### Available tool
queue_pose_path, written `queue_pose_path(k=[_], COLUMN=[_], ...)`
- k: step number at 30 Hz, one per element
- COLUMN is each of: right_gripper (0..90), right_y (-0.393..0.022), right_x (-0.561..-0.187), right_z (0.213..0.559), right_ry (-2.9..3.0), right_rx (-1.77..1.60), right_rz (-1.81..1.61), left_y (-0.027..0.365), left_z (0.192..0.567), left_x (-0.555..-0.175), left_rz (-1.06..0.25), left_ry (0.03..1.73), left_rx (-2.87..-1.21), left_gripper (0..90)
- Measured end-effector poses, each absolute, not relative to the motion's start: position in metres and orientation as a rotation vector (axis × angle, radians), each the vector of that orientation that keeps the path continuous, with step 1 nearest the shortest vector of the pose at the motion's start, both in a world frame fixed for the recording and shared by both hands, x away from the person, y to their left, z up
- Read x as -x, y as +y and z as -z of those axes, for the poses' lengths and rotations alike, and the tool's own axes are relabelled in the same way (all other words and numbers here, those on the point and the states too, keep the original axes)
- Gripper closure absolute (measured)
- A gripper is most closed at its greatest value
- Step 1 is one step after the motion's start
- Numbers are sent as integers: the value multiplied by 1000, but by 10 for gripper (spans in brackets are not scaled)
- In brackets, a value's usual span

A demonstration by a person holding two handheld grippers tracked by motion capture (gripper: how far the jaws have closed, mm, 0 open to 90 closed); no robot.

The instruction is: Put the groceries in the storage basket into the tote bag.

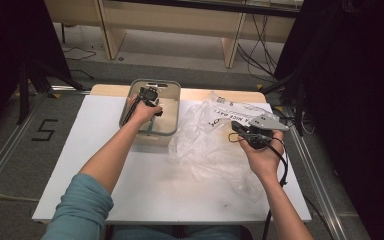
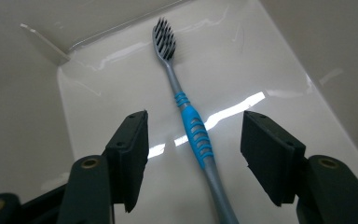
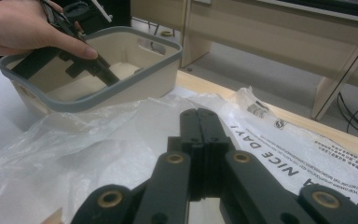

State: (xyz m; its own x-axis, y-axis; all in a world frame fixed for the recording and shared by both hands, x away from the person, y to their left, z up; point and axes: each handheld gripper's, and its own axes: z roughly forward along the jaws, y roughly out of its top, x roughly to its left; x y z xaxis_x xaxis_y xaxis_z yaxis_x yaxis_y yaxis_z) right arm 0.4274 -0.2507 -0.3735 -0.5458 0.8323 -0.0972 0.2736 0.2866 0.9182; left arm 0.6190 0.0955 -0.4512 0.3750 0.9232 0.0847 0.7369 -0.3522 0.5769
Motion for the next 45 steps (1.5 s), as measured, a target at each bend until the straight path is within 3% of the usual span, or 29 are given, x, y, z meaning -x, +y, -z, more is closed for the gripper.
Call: queue_pose_path(k=[33,45], right_gripper=[900,900], right_y=[-250,-250], right_x=[-427,-427], right_z=[375,375], right_ry=[1987,1988], right_rx=[-987,-988], right_rz=[-1244,-1247], left_y=[100,101], left_z=[468,468], left_x=[-624,-625], left_rz=[-431,-420], left_ry=[1469,1488], left_rx=[-2176,-2161], left_gripper=[531,628])
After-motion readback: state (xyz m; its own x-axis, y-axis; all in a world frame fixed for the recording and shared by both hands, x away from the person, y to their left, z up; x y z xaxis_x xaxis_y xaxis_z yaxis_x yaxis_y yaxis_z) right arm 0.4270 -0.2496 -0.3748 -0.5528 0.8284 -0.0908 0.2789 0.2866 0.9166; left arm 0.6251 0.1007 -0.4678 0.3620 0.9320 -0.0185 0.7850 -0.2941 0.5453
